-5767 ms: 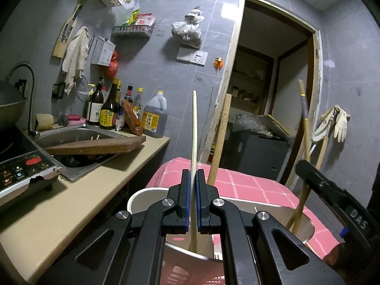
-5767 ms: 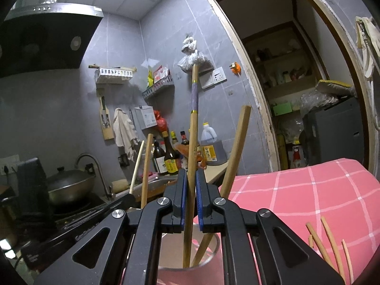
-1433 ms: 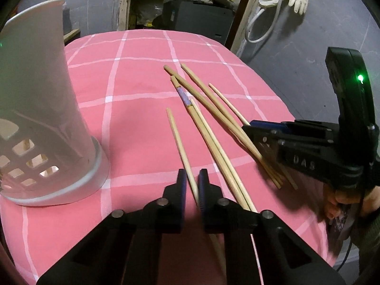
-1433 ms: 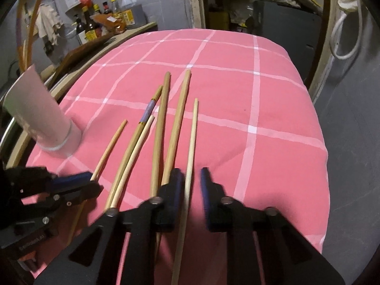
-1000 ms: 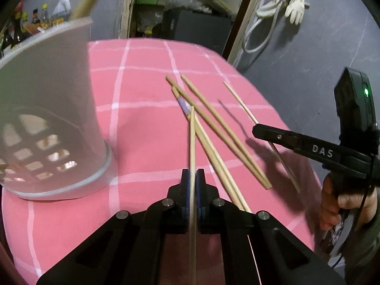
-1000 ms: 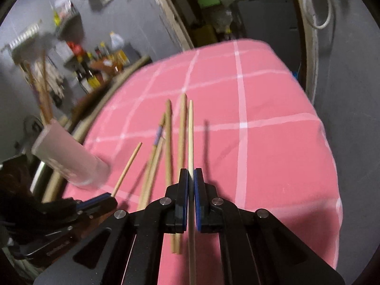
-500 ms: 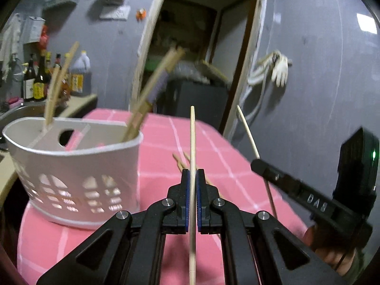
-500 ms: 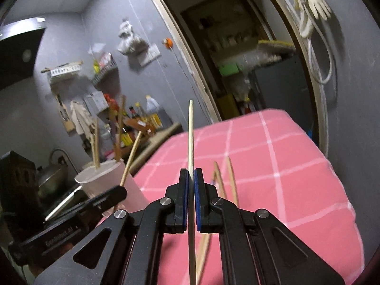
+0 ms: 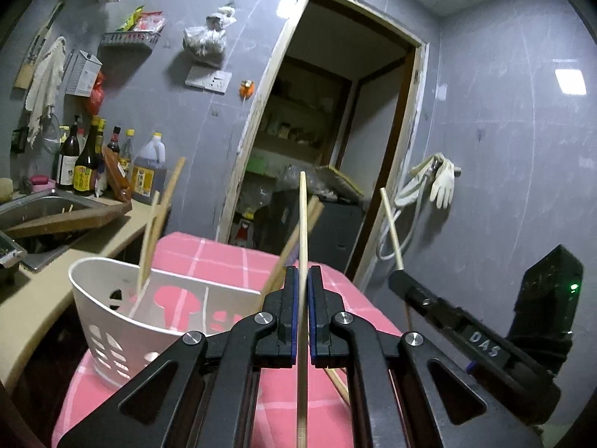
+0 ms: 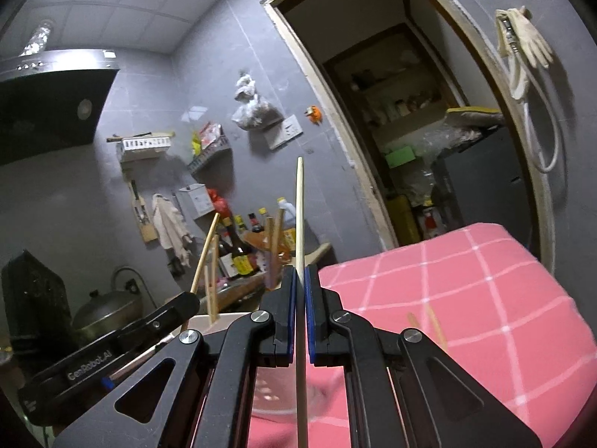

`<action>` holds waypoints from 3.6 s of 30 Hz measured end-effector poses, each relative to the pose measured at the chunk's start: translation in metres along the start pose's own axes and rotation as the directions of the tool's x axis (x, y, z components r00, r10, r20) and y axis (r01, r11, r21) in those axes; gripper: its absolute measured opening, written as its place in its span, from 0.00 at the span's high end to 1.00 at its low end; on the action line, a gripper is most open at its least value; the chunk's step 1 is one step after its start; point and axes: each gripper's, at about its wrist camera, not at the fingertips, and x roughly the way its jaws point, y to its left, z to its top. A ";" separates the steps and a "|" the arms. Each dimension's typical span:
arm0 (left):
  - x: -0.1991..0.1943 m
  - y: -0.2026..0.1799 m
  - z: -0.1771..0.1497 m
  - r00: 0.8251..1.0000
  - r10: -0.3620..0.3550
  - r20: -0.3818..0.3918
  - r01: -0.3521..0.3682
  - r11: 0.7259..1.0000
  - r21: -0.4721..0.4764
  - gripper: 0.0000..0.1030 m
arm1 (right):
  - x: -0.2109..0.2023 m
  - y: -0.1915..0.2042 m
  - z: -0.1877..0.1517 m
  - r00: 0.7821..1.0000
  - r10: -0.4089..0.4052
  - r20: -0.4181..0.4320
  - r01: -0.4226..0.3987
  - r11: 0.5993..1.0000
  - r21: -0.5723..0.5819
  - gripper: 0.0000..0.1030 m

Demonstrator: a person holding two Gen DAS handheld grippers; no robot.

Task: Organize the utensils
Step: 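Close the left gripper on one chopstick while the right gripper closes on another, then lift both chopsticks upright and carry them over the white basket, then lower both chopsticks into the basket and open both grippers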

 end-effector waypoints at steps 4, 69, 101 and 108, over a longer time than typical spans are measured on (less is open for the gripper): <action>-0.009 0.015 0.016 0.998 0.030 0.056 -0.028 0.999 -0.029 0.97 | 0.015 0.013 0.003 0.998 0.046 0.031 -0.046 0.999 0.008 0.97; 0.026 0.086 -0.012 0.943 0.311 0.120 -0.312 0.950 -0.010 0.96 | 0.078 0.041 -0.026 0.998 0.046 0.047 -0.042 0.996 -0.080 0.97; 0.001 0.077 -0.019 0.956 0.274 0.101 -0.274 0.962 -0.021 0.58 | 0.039 0.043 -0.027 0.996 -0.015 0.092 0.030 0.986 -0.162 0.53; -0.013 0.071 -0.018 0.953 0.278 0.123 -0.275 0.961 -0.040 0.37 | 0.017 0.038 -0.023 0.989 -0.042 0.141 0.064 0.985 -0.159 0.27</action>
